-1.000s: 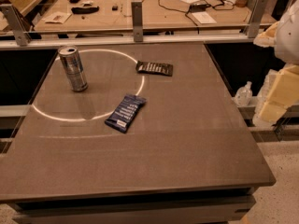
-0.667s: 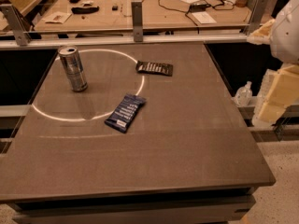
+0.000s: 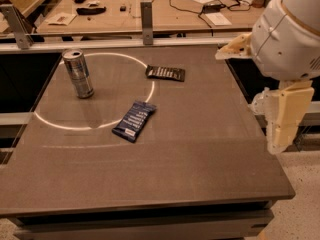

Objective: Pick rxbar blueberry

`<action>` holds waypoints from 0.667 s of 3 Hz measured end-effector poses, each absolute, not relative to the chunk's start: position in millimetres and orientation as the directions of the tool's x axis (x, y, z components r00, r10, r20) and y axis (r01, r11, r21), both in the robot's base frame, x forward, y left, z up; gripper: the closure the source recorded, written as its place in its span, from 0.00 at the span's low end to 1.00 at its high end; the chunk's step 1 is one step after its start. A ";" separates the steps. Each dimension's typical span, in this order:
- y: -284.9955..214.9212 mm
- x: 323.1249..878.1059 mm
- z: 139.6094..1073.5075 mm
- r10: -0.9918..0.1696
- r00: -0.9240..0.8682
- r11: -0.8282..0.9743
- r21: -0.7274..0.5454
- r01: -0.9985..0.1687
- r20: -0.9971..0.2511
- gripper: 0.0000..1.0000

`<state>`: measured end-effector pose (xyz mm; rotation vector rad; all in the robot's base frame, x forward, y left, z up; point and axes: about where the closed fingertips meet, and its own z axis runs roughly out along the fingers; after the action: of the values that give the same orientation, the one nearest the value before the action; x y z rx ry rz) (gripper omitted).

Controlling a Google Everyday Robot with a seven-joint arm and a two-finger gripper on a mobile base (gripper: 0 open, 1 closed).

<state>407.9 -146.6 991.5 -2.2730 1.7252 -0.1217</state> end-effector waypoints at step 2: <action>-121.9 408.1 966.6 -0.810 0.585 -0.552 -0.283 -0.784 -0.043 0.00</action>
Offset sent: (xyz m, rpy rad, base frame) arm 0.0123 0.0330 -0.0577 -0.0588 -0.0257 0.4969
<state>408.1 -121.9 966.6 -2.5461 1.3108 -0.1339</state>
